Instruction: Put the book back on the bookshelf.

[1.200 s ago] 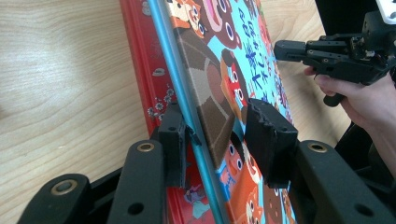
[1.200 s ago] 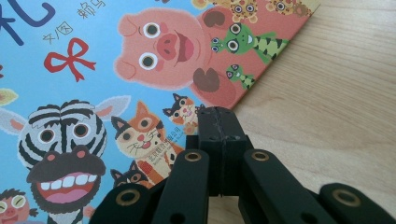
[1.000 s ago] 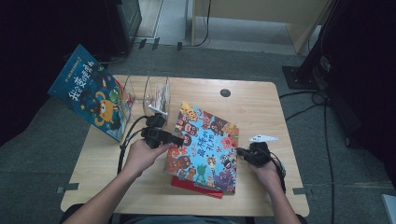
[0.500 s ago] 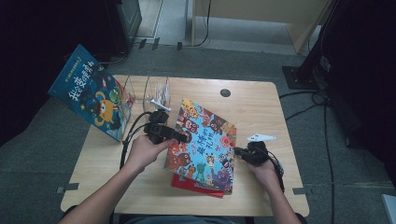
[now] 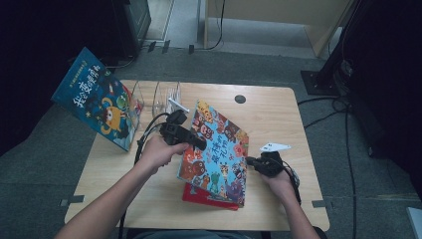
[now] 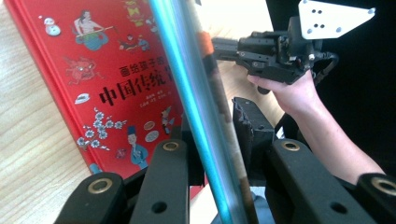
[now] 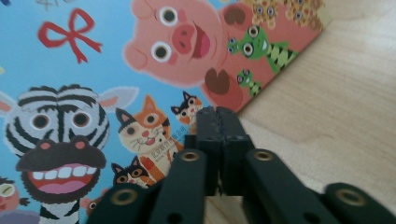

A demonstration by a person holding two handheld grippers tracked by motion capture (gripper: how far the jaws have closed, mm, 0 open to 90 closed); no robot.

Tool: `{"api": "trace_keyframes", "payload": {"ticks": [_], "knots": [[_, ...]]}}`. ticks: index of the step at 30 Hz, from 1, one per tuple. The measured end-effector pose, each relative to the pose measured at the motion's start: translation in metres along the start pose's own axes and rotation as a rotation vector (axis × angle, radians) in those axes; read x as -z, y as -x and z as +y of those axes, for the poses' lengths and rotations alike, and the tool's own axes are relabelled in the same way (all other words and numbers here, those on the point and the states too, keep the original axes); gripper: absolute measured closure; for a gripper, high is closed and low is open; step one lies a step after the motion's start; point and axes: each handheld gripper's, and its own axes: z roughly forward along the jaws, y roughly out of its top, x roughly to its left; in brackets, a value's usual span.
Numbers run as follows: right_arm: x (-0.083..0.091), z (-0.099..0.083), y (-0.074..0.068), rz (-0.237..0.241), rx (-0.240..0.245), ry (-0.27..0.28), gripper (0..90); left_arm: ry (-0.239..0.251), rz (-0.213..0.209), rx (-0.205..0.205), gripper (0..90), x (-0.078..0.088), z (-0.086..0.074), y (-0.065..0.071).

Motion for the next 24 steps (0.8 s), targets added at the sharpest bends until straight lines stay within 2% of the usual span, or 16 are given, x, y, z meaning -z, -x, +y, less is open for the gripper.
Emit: {"api": "trace_keyframes", "payload": {"ticks": [6,11,12,17,21,24], "knots": [[0.015,0.001,0.009,-0.024,-0.046,0.069,83.3,-0.069,0.036,-0.036,78.2,0.007,0.015,0.015],[0.019,-0.001,0.015,-0.042,-0.067,0.078,81.4,-0.081,0.017,-0.045,82.3,0.017,0.020,0.022],[0.019,-0.001,0.015,-0.043,-0.066,0.078,80.8,-0.097,0.024,-0.064,82.5,0.018,0.020,0.024],[0.018,-0.001,0.015,-0.035,-0.068,0.073,76.8,-0.133,0.065,-0.096,82.4,0.022,0.019,0.037],[0.018,0.000,0.013,-0.023,-0.068,0.090,76.7,-0.131,0.082,-0.125,82.5,0.033,0.016,0.047],[0.018,0.000,0.013,-0.011,-0.073,0.101,76.8,-0.130,0.134,-0.153,82.5,0.045,0.016,0.054]]}}
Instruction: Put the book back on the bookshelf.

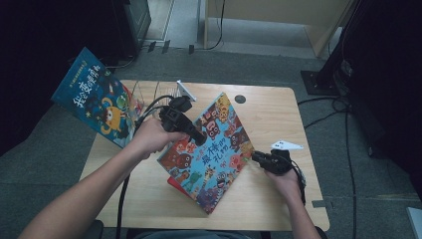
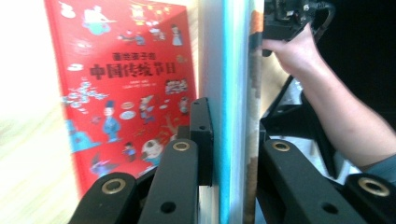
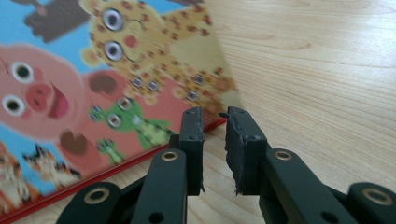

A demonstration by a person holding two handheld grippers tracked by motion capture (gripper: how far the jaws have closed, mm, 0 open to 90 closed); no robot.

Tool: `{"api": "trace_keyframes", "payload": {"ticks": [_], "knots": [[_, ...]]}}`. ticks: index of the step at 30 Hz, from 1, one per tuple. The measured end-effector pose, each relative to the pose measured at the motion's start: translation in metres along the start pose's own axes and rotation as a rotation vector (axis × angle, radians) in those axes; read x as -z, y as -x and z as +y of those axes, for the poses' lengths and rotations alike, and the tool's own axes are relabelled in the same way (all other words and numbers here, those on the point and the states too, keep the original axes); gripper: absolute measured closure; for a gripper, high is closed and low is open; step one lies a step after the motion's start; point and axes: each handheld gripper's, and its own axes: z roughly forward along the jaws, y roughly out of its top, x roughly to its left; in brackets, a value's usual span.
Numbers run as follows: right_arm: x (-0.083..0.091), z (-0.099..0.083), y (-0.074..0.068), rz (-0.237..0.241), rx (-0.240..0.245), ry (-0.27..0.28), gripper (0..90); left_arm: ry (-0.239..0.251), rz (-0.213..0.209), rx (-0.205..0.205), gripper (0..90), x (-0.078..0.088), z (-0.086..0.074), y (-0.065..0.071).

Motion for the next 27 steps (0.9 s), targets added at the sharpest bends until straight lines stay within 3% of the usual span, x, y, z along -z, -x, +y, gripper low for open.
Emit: {"api": "trace_keyframes", "payload": {"ticks": [5,12,13,19,22,25,27], "knots": [[-0.002,0.001,-0.003,0.010,0.017,-0.001,76.8,0.008,0.043,-0.004,82.4,0.019,-0.007,0.000],[-0.005,0.001,-0.004,0.012,0.028,-0.009,76.8,0.001,0.099,0.009,82.3,0.024,-0.018,-0.010],[-0.006,0.002,-0.004,0.017,0.026,-0.020,76.8,0.006,0.095,0.027,82.4,0.024,-0.019,-0.013],[-0.011,0.004,-0.006,0.021,0.041,-0.049,76.6,0.015,0.087,0.033,82.3,0.023,-0.020,-0.016],[-0.014,0.005,-0.011,0.062,0.063,-0.055,76.7,0.011,0.083,0.041,82.2,0.023,-0.020,-0.017],[-0.021,0.006,-0.025,0.128,0.121,-0.073,83.6,0.012,0.082,0.045,82.2,0.022,-0.020,-0.017],[-0.026,0.006,-0.032,0.143,0.153,-0.097,85.3,0.012,0.082,0.048,82.1,0.022,-0.020,-0.017]]}}
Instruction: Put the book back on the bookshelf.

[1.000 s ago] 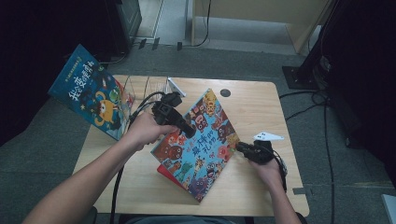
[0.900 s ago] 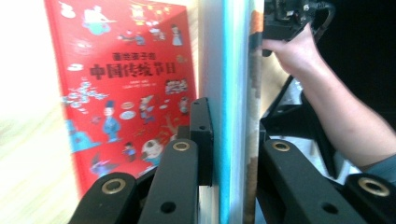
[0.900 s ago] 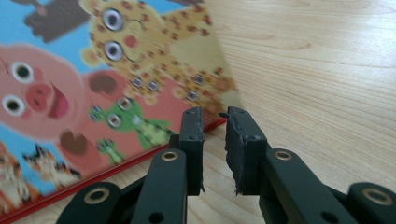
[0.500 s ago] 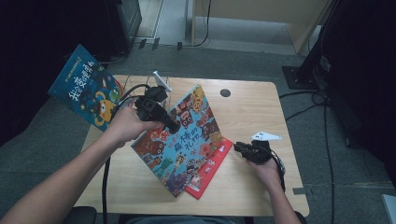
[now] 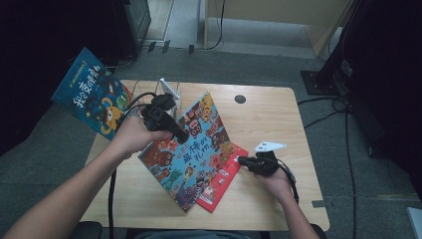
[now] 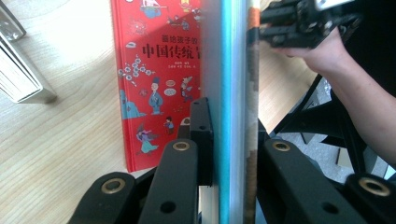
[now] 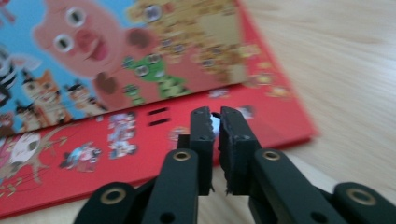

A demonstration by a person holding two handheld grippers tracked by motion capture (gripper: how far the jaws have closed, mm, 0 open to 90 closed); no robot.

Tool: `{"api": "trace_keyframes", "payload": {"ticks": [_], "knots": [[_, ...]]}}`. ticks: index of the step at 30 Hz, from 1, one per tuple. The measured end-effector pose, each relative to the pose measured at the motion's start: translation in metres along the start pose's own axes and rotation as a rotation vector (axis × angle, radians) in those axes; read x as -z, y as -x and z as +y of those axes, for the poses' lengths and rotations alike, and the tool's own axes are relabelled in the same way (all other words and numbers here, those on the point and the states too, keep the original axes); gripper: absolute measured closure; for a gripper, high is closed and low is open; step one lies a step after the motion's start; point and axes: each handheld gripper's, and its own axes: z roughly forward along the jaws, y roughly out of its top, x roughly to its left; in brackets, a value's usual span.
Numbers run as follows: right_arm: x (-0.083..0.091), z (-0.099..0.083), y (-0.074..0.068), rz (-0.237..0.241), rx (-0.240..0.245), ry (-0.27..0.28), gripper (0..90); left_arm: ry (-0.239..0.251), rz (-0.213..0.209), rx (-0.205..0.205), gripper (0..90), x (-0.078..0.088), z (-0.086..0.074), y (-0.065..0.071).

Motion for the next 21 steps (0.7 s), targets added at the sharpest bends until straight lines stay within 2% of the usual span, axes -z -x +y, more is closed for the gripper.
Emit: {"api": "trace_keyframes", "payload": {"ticks": [2,6,10,13,18,21], "knots": [[-0.007,0.001,-0.005,0.006,0.031,-0.034,87.5,-0.003,-0.001,0.002,82.0,0.000,0.000,0.000],[-0.014,0.003,-0.013,0.009,0.067,-0.031,90.0,-0.002,-0.003,0.002,82.0,-0.001,0.001,0.001],[-0.023,0.006,-0.020,0.019,0.066,-0.013,90.0,-0.009,-0.013,0.002,81.8,-0.004,0.002,0.002],[-0.026,0.007,-0.022,0.012,0.032,-0.005,90.0,-0.009,-0.013,0.006,81.3,-0.004,0.003,0.003],[-0.026,0.007,-0.022,0.012,0.042,-0.004,90.0,-0.018,-0.026,0.018,79.9,-0.012,0.006,0.000],[-0.026,0.007,-0.022,0.003,0.055,-0.003,90.0,-0.025,-0.018,-0.007,81.1,-0.013,0.008,0.001]]}}
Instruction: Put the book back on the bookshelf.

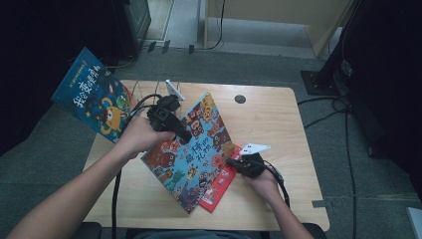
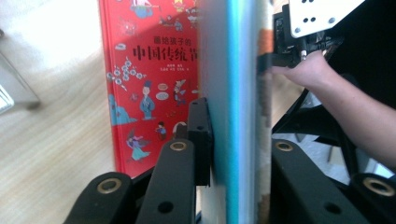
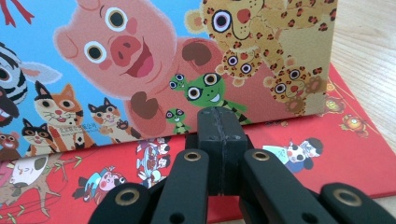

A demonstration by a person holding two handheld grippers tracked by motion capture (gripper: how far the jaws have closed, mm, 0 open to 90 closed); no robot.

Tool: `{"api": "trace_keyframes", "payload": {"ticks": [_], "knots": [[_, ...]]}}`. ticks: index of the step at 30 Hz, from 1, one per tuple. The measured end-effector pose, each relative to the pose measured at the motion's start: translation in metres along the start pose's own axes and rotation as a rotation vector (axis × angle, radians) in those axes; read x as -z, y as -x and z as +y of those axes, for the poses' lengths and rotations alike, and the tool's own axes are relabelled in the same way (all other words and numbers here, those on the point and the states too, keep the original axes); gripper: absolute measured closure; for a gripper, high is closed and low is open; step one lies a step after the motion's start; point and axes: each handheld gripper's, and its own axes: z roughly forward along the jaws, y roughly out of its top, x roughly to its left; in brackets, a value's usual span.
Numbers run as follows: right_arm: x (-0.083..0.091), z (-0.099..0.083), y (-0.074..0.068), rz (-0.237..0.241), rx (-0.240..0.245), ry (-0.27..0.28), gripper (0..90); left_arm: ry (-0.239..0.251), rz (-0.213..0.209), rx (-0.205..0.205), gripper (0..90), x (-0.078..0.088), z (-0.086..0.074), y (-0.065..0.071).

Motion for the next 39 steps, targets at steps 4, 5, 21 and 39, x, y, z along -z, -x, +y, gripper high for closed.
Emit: {"api": "trace_keyframes", "payload": {"ticks": [4,5,21,39], "knots": [[0.002,0.000,0.002,-0.001,0.009,-0.011,89.5,-0.029,0.008,-0.005,82.2,0.003,0.001,-0.001],[0.003,0.001,0.004,-0.005,0.008,-0.011,88.6,-0.029,0.017,-0.017,82.2,0.005,0.001,0.000],[0.009,0.001,0.016,-0.119,-0.036,0.104,53.5,0.003,0.086,-0.034,81.9,0.055,-0.049,0.001],[-0.005,0.011,0.024,-0.161,-0.022,0.100,50.1,0.052,0.102,0.065,81.8,0.073,-0.111,-0.018]]}}
